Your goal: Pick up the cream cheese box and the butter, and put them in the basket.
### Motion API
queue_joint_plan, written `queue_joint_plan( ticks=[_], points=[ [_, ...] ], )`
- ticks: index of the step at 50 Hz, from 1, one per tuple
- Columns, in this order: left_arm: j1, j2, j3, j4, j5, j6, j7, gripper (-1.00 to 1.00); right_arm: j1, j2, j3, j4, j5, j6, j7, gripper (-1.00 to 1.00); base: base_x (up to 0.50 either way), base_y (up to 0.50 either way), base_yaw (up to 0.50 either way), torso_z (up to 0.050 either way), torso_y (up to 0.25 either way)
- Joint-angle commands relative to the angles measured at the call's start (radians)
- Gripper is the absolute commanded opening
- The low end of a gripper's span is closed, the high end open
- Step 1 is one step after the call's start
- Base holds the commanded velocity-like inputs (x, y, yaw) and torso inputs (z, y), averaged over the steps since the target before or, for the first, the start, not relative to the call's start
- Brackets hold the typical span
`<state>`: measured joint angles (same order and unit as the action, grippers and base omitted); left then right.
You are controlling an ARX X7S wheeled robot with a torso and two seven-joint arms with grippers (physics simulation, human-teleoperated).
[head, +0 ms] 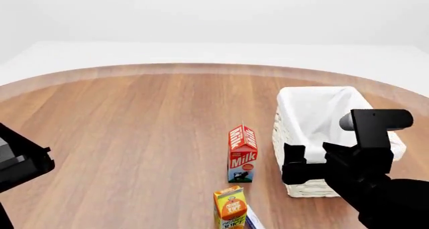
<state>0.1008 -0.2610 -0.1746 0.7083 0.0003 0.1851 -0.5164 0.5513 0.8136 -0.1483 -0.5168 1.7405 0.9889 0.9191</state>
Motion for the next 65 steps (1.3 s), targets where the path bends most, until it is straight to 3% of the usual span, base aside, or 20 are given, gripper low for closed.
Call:
queue_joint_plan(
  ticks=[1, 65],
  points=[
    [-0.002, 0.015, -0.019, -0.009, 0.017, 0.006, 0.018, 1.0, -0.02, -0.021, -0.012, 0.052, -0.068, 0.017, -0.061, 1.0, 0.0, 0.0, 0.0, 0.0, 0.0],
    [0.002, -0.007, 0.02, -0.032, 0.019, 0.004, -0.004, 1.0, -0.179, -0.064, -0.199, 0.157, -0.35, 0.016, -0.252, 1.0, 0.0, 0.0, 0.0, 0.0, 0.0]
  ],
)
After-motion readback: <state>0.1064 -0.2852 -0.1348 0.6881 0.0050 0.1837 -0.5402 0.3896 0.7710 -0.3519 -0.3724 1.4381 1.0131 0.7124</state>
